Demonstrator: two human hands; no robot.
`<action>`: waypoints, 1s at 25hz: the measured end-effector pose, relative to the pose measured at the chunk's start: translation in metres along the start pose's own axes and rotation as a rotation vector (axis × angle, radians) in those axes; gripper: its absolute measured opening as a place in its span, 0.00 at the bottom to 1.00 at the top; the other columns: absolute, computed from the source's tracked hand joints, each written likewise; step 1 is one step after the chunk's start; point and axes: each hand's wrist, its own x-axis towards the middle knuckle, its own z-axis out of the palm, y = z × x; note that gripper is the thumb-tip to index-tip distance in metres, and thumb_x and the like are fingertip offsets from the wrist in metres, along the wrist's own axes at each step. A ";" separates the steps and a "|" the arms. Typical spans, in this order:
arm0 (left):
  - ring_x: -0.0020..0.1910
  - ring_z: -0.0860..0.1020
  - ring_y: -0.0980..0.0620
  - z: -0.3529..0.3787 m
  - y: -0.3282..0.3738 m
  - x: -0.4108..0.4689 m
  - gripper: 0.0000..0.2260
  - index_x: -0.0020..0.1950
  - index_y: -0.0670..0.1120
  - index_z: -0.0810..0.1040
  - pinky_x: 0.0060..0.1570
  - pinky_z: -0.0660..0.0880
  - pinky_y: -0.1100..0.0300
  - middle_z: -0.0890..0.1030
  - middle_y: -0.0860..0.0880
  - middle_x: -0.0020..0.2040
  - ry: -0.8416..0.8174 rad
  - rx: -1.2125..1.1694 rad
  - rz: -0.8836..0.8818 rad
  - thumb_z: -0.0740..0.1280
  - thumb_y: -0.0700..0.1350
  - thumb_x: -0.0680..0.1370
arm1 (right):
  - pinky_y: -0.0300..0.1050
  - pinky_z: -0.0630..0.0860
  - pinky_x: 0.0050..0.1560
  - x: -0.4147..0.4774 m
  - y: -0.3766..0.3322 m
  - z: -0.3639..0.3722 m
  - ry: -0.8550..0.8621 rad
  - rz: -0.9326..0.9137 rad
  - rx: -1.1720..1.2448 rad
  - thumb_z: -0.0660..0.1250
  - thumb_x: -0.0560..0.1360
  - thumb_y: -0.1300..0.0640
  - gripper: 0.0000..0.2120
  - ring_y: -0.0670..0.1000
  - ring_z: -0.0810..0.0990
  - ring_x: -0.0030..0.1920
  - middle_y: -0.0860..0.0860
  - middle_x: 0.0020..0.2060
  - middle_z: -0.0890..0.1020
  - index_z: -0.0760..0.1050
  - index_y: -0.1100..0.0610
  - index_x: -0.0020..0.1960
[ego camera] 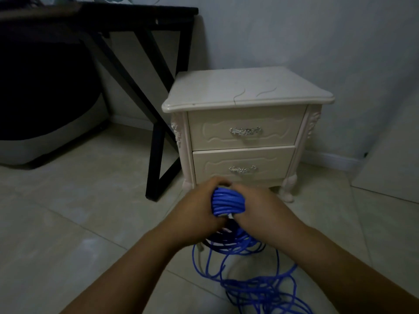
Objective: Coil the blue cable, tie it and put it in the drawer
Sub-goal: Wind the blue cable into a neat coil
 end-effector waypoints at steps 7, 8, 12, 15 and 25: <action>0.34 0.76 0.59 0.005 0.003 0.009 0.08 0.43 0.52 0.75 0.35 0.75 0.63 0.78 0.51 0.34 0.449 -0.137 -0.060 0.69 0.38 0.74 | 0.35 0.74 0.36 0.004 0.006 -0.009 0.006 0.119 0.422 0.73 0.71 0.52 0.08 0.43 0.81 0.36 0.45 0.36 0.82 0.75 0.45 0.46; 0.34 0.76 0.58 0.003 0.005 0.009 0.09 0.43 0.52 0.76 0.34 0.73 0.66 0.78 0.50 0.35 0.480 -0.206 -0.097 0.69 0.38 0.74 | 0.35 0.75 0.38 0.004 0.007 -0.008 -0.033 0.140 0.549 0.74 0.71 0.52 0.08 0.42 0.82 0.37 0.44 0.36 0.82 0.76 0.45 0.47; 0.35 0.78 0.56 0.001 0.009 0.009 0.13 0.43 0.56 0.75 0.39 0.76 0.61 0.80 0.50 0.39 0.574 -0.489 -0.225 0.68 0.37 0.75 | 0.41 0.77 0.45 0.008 0.008 -0.001 -0.039 0.169 0.712 0.75 0.70 0.54 0.12 0.47 0.83 0.43 0.51 0.43 0.83 0.77 0.53 0.51; 0.34 0.77 0.54 0.004 0.012 0.009 0.10 0.46 0.55 0.77 0.40 0.74 0.58 0.80 0.51 0.38 0.627 -0.715 -0.304 0.68 0.39 0.76 | 0.38 0.77 0.45 0.006 0.004 0.001 -0.066 0.172 0.802 0.73 0.72 0.54 0.09 0.44 0.82 0.41 0.47 0.40 0.82 0.77 0.54 0.50; 0.38 0.77 0.47 0.028 0.006 0.008 0.06 0.51 0.45 0.79 0.40 0.76 0.51 0.77 0.45 0.39 0.523 -1.149 -0.450 0.68 0.38 0.76 | 0.53 0.78 0.49 0.000 0.001 0.027 0.212 0.312 1.067 0.75 0.65 0.63 0.10 0.54 0.82 0.41 0.49 0.32 0.80 0.75 0.53 0.40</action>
